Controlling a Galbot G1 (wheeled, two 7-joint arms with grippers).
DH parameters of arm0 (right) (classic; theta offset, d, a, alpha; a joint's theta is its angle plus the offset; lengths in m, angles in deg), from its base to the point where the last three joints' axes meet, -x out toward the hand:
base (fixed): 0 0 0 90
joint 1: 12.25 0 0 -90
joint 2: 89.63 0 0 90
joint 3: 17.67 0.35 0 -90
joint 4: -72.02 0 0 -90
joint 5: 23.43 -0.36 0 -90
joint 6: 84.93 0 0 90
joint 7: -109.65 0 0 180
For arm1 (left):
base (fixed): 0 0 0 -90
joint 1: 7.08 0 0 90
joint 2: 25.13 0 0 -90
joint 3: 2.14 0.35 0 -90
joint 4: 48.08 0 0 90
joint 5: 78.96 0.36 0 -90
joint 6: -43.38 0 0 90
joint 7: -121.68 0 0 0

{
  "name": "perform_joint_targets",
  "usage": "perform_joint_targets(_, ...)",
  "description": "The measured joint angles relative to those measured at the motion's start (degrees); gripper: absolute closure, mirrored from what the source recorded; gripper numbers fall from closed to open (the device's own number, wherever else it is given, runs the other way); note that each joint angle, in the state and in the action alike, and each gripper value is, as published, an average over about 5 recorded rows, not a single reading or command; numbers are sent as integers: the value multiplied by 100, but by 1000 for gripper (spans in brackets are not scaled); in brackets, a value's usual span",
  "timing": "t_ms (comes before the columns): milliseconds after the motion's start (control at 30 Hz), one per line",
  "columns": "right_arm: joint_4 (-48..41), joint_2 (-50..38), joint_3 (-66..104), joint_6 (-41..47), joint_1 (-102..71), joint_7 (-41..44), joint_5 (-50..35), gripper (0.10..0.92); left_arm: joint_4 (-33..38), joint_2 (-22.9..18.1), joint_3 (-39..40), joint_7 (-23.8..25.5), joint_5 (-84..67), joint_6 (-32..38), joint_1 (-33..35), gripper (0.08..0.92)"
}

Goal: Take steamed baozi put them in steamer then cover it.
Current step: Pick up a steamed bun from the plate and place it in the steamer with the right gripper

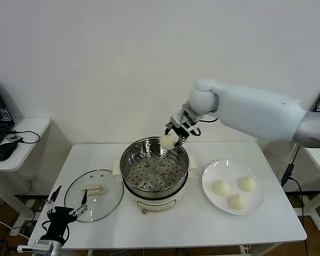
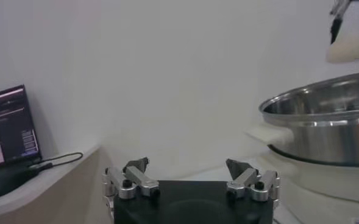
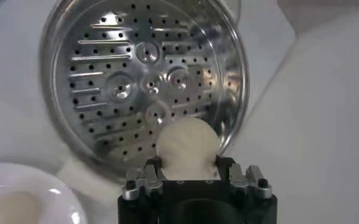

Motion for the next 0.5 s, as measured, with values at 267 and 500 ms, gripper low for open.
perform_joint_targets(267,-657,464,34,-926,-364,-324,754,444,-20,-18,-4,3,0,3,-15,177)
perform_joint_targets(500,-1032,680,63,-1440,-649,-486,1196,440,-50,-22,5,5,2,3,-31,177)
